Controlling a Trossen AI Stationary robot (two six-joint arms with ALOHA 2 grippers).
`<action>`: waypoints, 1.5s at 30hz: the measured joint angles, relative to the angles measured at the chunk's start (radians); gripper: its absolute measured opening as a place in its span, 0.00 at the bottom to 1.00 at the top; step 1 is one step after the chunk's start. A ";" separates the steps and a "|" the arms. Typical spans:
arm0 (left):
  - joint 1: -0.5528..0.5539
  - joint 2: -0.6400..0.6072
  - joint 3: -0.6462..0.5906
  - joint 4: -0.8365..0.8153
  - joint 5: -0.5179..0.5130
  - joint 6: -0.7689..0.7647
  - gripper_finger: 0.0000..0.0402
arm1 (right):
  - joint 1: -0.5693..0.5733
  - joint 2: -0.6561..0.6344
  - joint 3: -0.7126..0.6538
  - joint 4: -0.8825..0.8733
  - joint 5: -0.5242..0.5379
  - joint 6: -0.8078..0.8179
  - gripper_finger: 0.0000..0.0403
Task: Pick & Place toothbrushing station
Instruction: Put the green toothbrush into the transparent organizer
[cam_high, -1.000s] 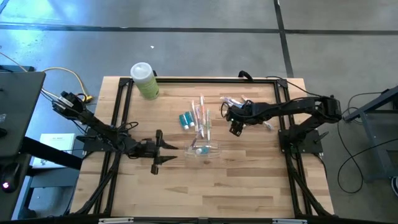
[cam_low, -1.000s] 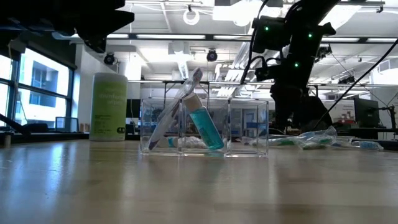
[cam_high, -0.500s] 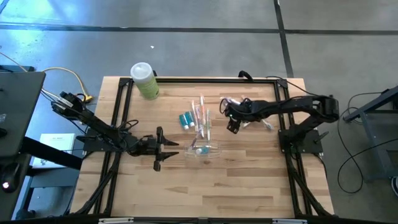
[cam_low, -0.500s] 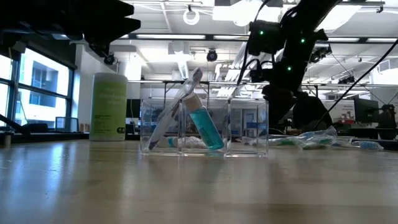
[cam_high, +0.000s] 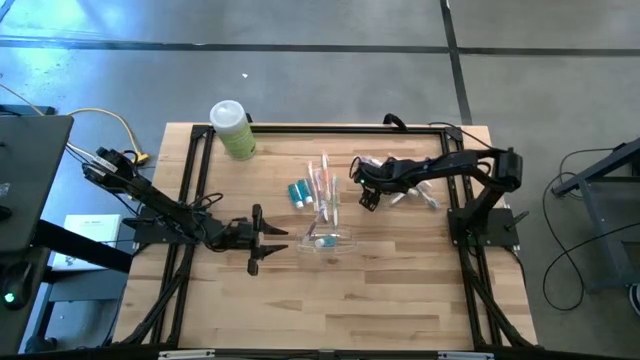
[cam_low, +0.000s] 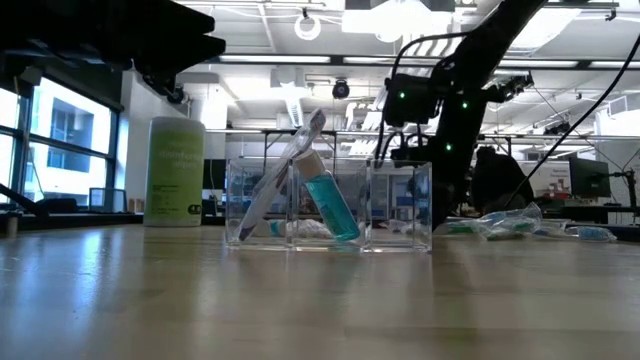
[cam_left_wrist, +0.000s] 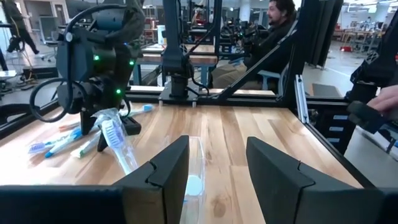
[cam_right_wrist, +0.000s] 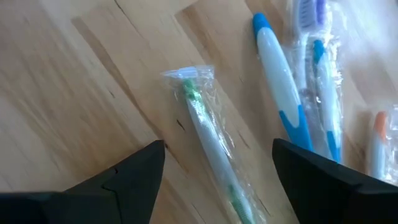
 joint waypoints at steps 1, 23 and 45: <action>0.000 0.000 0.000 -0.003 0.000 0.000 0.39 | -0.002 0.005 0.001 -0.001 0.000 0.000 0.72; 0.000 0.000 0.000 -0.044 0.000 -0.067 0.39 | 0.095 -0.067 0.033 -0.148 0.125 -0.030 0.05; -0.016 0.017 0.012 0.071 0.198 -0.024 0.39 | 0.845 -0.495 0.058 0.447 0.188 -0.122 0.04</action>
